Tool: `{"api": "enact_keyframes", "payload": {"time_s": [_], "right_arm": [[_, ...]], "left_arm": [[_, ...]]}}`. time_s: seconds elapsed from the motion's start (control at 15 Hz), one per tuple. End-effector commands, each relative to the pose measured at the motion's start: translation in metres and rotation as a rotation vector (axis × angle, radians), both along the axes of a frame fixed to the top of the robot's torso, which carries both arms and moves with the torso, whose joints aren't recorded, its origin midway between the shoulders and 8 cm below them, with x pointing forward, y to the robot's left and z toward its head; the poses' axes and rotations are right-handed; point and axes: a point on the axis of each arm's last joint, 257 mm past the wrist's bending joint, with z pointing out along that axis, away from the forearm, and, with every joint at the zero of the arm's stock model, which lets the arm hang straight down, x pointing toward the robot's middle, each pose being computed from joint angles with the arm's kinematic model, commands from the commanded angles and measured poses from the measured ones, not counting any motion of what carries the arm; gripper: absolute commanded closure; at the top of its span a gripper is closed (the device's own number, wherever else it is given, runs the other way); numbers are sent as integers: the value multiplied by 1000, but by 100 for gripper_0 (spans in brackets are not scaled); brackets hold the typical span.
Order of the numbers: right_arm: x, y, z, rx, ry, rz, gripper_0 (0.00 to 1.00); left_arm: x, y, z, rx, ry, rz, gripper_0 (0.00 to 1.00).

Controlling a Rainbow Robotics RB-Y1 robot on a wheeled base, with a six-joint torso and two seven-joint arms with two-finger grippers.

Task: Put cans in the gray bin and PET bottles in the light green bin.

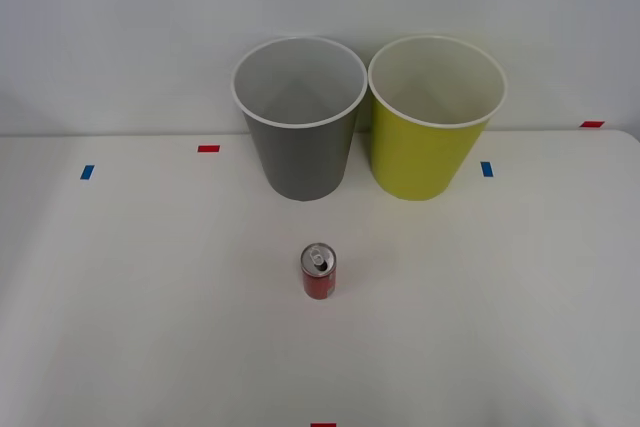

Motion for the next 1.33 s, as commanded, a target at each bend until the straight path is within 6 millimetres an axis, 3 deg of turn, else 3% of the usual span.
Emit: {"api": "enact_keyframes", "payload": {"time_s": [0.07,1.33], "right_arm": [[0,0,0,0,0,0,0],[0,0,0,0,0,0,0]], "left_arm": [[0,0,0,0,0,0,11],[0,0,0,0,0,0,11]]}}
